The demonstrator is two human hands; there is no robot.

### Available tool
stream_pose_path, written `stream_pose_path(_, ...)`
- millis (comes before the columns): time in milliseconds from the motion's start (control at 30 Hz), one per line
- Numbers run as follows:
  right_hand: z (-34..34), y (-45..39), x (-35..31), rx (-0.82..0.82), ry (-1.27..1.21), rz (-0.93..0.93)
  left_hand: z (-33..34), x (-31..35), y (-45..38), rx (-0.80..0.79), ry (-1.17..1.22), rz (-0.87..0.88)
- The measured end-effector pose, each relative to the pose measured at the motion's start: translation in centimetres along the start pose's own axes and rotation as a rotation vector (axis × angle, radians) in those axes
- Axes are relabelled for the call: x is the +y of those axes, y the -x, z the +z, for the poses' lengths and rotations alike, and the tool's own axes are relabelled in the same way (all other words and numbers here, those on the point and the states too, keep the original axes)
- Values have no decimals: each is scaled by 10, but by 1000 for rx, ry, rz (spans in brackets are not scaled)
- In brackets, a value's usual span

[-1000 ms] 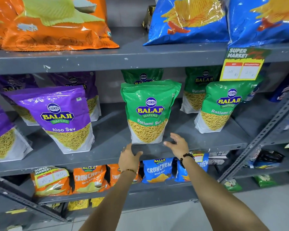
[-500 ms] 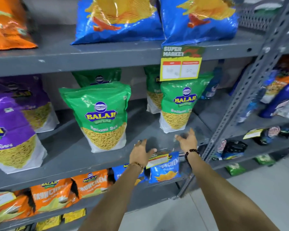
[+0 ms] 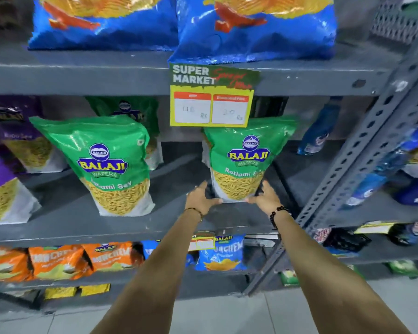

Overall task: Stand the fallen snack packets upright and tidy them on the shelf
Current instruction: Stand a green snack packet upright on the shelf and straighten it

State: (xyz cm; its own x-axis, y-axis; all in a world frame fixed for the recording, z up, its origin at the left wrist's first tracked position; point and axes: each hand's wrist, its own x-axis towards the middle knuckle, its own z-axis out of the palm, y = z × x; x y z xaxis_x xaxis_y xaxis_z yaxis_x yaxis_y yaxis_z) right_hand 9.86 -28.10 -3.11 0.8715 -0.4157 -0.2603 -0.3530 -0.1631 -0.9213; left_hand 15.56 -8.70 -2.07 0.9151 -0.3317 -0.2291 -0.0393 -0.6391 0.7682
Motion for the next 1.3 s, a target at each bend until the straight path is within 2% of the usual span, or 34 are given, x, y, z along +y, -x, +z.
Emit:
stream_pose_path(467, 12, 21, -4, -65, 22, -108, 0, -4, 26, 108, 50, 2)
stream_pose_path(1300, 9, 37, -1, -42, 84, -71, -2, -4, 43, 98, 73, 6)
